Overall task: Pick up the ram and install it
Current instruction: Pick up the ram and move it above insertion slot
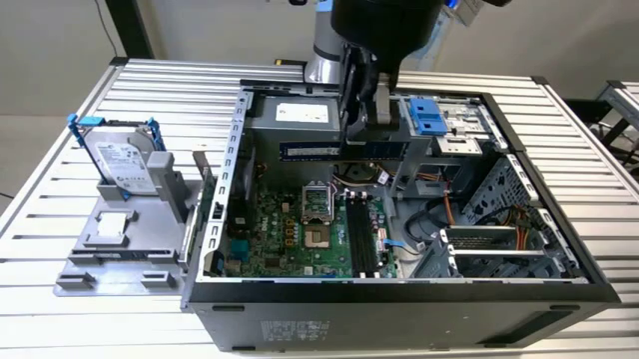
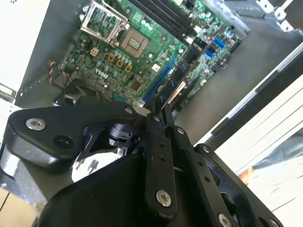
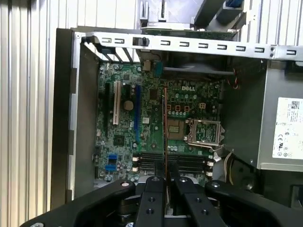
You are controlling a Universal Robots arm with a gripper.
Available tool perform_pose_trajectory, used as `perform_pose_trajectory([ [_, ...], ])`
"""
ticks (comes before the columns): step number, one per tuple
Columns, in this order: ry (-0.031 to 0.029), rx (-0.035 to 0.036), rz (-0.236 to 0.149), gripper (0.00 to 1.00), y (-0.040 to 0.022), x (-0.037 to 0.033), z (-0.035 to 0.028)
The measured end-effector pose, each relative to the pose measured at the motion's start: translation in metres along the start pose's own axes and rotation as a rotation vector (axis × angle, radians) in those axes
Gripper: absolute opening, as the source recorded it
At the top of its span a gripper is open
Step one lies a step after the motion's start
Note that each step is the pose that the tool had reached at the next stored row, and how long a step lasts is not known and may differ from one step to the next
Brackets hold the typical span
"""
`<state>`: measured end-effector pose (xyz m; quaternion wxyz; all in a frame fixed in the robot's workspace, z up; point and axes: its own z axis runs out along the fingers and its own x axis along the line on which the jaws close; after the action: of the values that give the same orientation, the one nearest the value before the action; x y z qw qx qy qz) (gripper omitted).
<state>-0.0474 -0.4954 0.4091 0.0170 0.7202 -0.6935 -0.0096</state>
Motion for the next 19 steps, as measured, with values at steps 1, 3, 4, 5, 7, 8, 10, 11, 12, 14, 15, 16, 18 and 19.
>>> perform_pose_trajectory([
  [1, -0.0001, 0.0, 0.0, 0.0, -0.0038, 0.0, -0.0001],
  [3, 0.0, 0.0, 0.0, 0.0, -0.0118, 0.0001, -0.0005],
  [4, 0.0, 0.0, 0.0, 0.0, -0.0155, 0.0001, -0.0006],
  [5, 0.0, 0.0, 0.0, 0.0, -0.019, 0.0001, -0.0007],
  [7, 0.0, 0.0, 0.0, 0.0, -0.0262, 0.0002, -0.001],
  [8, 0.0001, 0.0, 0.0, 0.0, -0.0298, 0.0003, -0.0012],
  [10, 0.0, 0.0, 0.0, 0.0, -0.0366, 0.0003, -0.0014],
  [11, -0.0001, 0.0, 0.0, 0.0, -0.04, 0.0003, -0.0015],
  [12, 0.0, 0.0, 0.001, 0.0, -0.0429, 0.0003, -0.0016],
  [14, -0.0001, 0.0, 0.005, 0.0, -0.0475, 0.0002, -0.0018],
  [15, -0.0003, -0.0001, 0.008, 0.0, -0.0492, 0.0001, -0.0018],
  [16, -0.0004, -0.0001, 0.012, 0.0, -0.0506, 0.0, -0.0019],
  [18, -0.0008, -0.0002, 0.021, 0.0, -0.0532, -0.0003, -0.002],
  [19, -0.001, -0.0002, 0.025, 0.0, -0.0545, -0.0005, -0.002],
])
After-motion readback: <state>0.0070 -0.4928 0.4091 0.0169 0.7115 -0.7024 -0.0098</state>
